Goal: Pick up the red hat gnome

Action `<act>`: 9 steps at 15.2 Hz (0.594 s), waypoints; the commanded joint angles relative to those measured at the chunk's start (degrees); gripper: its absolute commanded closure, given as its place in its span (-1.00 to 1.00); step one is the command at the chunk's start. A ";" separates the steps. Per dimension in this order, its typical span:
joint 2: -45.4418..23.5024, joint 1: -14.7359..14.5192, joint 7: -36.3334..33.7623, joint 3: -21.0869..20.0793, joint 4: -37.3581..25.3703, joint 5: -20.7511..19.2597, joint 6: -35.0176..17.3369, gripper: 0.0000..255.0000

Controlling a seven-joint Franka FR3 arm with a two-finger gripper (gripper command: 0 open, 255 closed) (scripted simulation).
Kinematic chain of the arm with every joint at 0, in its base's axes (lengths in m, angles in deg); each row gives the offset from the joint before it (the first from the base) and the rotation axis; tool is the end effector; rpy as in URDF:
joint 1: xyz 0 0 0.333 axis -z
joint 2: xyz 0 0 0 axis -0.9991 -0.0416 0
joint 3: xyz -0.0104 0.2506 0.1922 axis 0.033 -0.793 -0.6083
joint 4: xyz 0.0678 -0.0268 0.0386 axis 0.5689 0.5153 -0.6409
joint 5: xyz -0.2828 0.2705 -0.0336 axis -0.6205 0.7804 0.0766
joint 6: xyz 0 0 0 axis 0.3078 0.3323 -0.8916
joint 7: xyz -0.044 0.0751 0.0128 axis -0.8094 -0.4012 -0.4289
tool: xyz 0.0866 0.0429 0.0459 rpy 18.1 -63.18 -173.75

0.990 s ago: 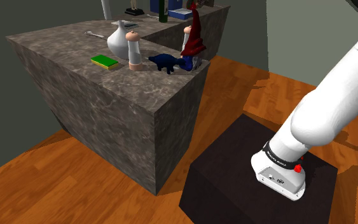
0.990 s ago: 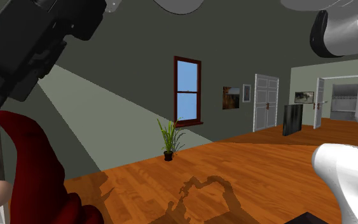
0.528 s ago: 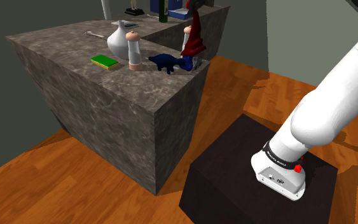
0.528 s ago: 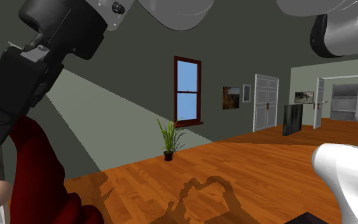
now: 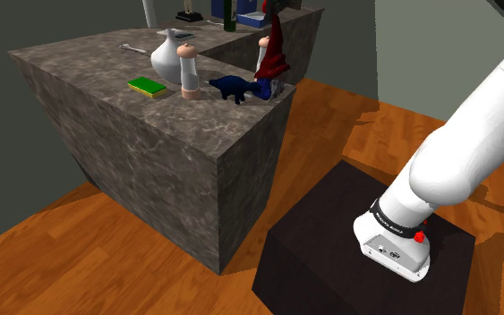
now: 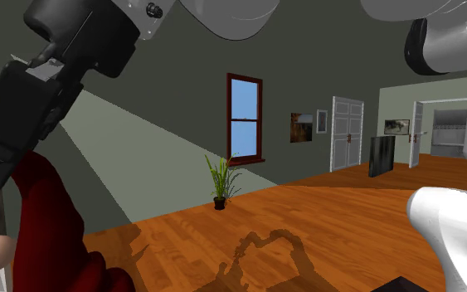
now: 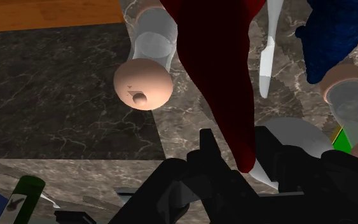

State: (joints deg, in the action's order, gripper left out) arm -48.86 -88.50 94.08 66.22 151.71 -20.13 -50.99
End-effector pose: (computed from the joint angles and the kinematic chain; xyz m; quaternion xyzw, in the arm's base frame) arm 0.5733 -0.1188 0.6109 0.9611 0.0763 0.2613 0.0457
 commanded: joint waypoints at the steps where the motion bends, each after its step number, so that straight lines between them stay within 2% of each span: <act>1: -0.04 0.00 -0.09 0.00 -0.79 -0.05 0.79 1.00; 9: -0.68 0.04 -0.39 0.05 -7.70 -0.12 7.07 1.00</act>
State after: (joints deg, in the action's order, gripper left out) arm -49.46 -88.42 93.85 66.32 145.09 -20.20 -44.69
